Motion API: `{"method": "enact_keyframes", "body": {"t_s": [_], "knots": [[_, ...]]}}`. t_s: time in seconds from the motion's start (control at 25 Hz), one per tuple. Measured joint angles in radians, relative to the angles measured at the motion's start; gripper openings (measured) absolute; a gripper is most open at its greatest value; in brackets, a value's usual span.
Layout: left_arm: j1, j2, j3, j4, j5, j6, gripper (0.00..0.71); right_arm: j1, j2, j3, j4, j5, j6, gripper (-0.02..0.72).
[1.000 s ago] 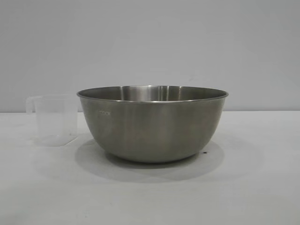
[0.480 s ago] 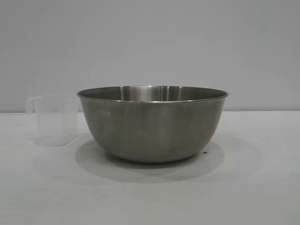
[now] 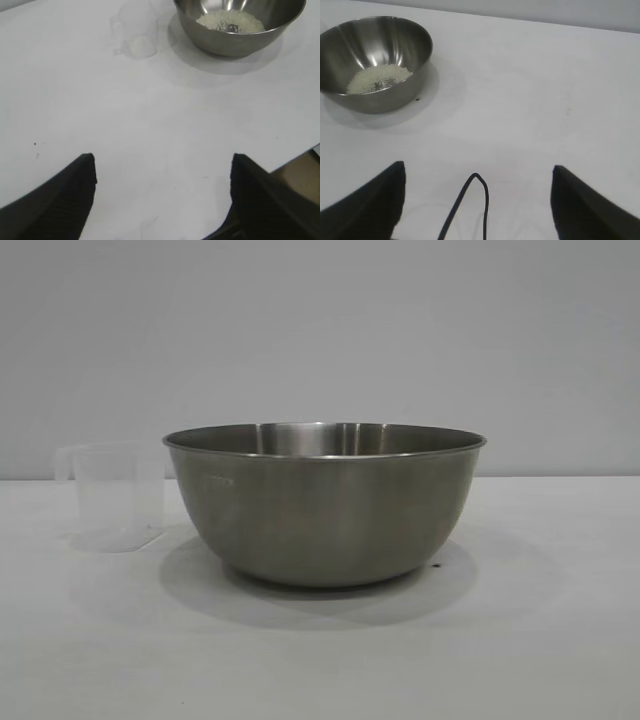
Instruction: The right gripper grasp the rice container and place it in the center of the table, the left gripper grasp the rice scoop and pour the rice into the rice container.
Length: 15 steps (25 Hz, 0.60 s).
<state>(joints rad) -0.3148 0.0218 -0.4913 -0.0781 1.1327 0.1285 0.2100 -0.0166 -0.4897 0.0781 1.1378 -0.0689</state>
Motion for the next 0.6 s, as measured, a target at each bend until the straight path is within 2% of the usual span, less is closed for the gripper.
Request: {"method": "enact_keyframes", "body": {"t_s": [0.6], "knots": [[0.0, 0.0, 0.0, 0.0, -0.01, -0.013, 0.521, 0.0, 0.0, 0.0, 0.0, 0.0, 0.0, 0.538]]}}
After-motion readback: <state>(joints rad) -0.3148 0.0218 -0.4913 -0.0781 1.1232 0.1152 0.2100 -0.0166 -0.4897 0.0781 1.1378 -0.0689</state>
